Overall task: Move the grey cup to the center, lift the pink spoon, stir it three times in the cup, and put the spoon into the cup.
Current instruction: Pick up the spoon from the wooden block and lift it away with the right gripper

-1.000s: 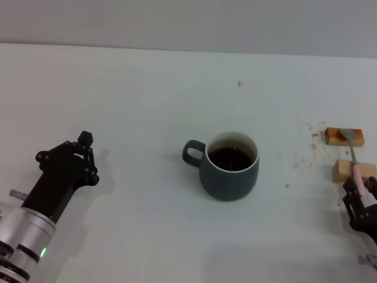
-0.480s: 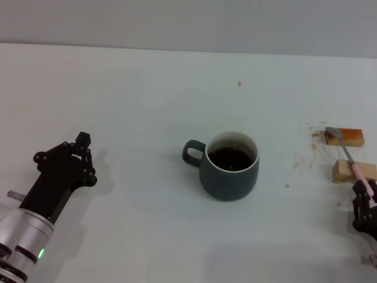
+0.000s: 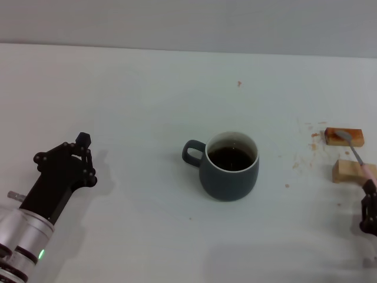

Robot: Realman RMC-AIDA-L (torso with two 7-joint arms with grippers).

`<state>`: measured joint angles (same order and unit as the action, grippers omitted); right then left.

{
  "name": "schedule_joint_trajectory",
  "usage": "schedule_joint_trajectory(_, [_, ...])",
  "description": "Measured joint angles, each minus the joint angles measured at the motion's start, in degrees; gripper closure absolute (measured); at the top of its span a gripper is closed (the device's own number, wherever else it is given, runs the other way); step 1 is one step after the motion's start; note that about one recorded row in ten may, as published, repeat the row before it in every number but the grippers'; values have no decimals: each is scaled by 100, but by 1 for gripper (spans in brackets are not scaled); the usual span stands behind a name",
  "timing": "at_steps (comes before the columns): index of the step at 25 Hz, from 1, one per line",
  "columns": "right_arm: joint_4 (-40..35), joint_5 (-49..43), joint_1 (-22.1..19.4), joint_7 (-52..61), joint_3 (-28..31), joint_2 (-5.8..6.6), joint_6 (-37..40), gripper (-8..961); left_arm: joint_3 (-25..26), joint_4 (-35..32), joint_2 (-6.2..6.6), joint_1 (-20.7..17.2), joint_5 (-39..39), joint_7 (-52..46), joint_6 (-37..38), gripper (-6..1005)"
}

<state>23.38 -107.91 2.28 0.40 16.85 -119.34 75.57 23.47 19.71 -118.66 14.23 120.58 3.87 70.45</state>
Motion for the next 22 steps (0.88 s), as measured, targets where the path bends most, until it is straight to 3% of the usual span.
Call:
schedule_joint_trajectory(12, [372,-2,-179,-729,-51,70,575,855,0,-17,-9,25,0,0,-29,1001])
schedule_joint_trajectory(22, [442,-54,-64,-1228,-74,105,1022,859,0,-20,-8,29,0,-3,-42,1001])
